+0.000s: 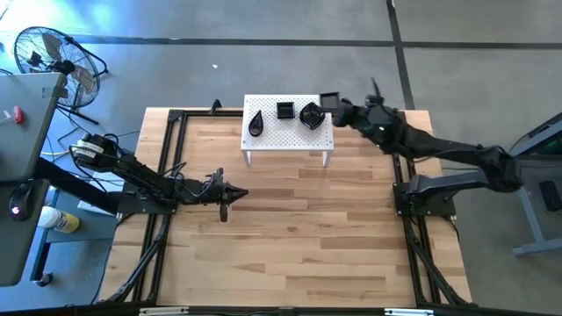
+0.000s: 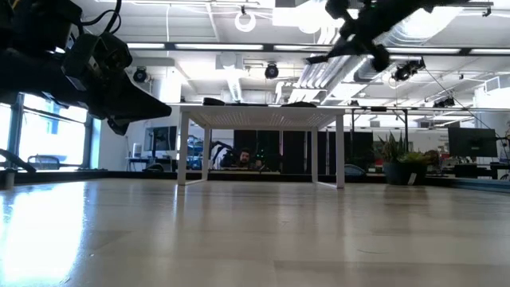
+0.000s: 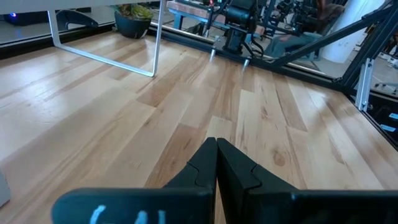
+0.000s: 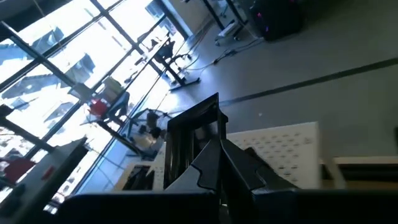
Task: Pick & Place Mini shaped plates
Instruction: Stack the square bowl on top of the square bowls on the shelf
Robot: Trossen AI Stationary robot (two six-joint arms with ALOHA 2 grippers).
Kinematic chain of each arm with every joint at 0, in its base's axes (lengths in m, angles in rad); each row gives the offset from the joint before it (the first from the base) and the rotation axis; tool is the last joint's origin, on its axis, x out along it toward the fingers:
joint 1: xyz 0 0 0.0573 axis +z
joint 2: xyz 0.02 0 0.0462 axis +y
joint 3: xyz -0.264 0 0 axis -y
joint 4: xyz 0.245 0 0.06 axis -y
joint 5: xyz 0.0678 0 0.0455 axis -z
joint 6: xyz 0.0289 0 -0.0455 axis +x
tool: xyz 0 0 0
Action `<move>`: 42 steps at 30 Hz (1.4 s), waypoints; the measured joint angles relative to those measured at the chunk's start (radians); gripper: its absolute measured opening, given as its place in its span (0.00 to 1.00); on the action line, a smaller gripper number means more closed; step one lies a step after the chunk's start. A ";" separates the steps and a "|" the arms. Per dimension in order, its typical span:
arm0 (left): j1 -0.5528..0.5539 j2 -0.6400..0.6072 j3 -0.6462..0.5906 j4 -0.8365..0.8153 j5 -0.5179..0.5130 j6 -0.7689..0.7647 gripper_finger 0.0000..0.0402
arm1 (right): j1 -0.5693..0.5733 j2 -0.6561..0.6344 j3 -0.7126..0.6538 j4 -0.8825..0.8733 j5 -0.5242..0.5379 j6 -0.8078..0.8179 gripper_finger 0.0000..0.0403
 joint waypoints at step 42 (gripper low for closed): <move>0.000 0.000 0.000 0.001 0.000 -0.001 0.00 | -0.009 0.657 0.387 0.080 -0.125 0.158 0.00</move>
